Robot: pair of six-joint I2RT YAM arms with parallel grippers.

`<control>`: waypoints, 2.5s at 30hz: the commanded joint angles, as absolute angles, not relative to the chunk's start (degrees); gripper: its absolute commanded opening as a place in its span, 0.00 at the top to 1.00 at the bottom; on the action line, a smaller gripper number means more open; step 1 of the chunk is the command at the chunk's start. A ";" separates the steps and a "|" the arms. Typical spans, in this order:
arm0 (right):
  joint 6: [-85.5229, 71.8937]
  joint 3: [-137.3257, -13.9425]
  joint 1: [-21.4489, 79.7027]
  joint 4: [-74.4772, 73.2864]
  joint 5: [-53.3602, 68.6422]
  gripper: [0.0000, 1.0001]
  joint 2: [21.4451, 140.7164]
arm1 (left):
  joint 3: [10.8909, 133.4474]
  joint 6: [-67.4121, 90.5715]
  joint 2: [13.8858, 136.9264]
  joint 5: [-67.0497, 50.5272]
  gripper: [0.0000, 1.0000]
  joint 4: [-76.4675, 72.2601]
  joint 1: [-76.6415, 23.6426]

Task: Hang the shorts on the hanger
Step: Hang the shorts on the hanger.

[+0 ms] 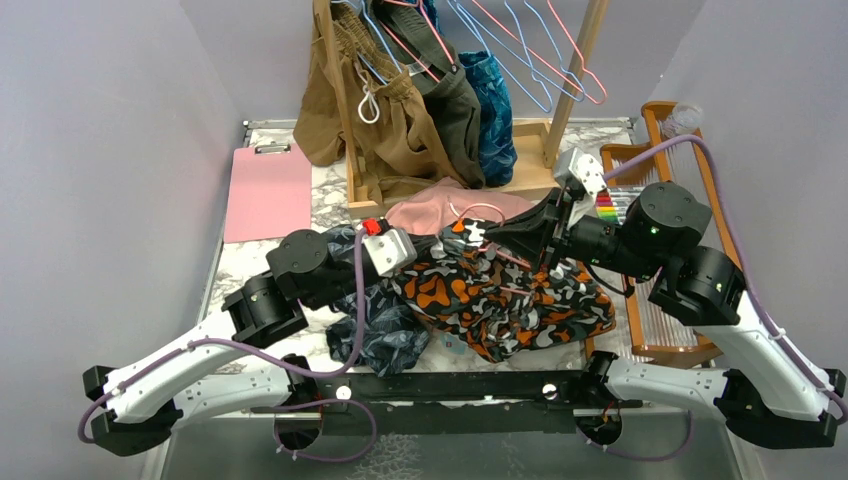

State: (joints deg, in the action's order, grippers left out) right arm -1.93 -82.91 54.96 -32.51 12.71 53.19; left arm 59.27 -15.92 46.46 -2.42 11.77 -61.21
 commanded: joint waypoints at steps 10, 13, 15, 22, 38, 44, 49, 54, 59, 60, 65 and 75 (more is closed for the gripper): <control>-0.29 -91.06 55.10 -26.19 7.89 0.99 51.60 | 63.47 -18.05 38.29 5.82 1.00 12.86 -61.08; -0.09 -95.08 55.11 -23.73 8.43 0.99 53.25 | 69.24 -18.50 39.80 4.07 1.00 13.98 -61.08; -0.64 -95.73 55.11 -21.78 8.88 0.99 53.77 | 71.79 -18.17 40.89 3.10 1.00 14.71 -61.08; -2.64 -90.11 55.11 -18.02 8.47 0.99 52.43 | 67.25 -15.59 39.76 4.41 0.98 15.61 -61.08; -3.23 -84.59 55.11 -22.35 9.32 0.99 51.01 | 74.36 -15.66 39.49 -2.78 0.18 18.27 -61.08; -3.22 -84.29 55.11 -23.69 12.29 0.99 50.98 | 76.47 -16.13 43.05 -6.37 0.18 17.95 -61.08; -3.93 -83.53 55.11 -22.63 13.45 0.99 51.15 | 75.64 -16.34 47.75 -6.61 0.20 16.22 -61.08; -4.17 -83.23 55.11 -22.40 13.88 0.99 51.12 | 73.40 -17.37 48.95 -5.34 0.34 13.49 -61.07; -3.79 -82.98 55.06 -22.59 13.41 0.99 50.74 | 72.11 -17.33 48.72 -5.24 0.63 13.13 -61.08; -3.71 -82.97 55.10 -22.61 13.37 0.99 50.60 | 71.81 -17.46 48.63 -4.88 0.67 13.23 -61.08; -3.26 -83.27 55.11 -23.02 12.77 0.99 50.22 | 70.10 -17.99 46.90 -1.44 0.77 14.19 -61.08; -3.25 -83.41 55.11 -23.48 12.57 0.99 49.68 | 65.89 -18.06 42.58 4.08 1.00 17.23 -61.09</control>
State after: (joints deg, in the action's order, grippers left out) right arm -3.53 -83.26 54.96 -24.16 12.53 50.65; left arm 66.96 -17.85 44.01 0.43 16.10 -61.19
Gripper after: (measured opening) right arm 0.023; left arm 0.008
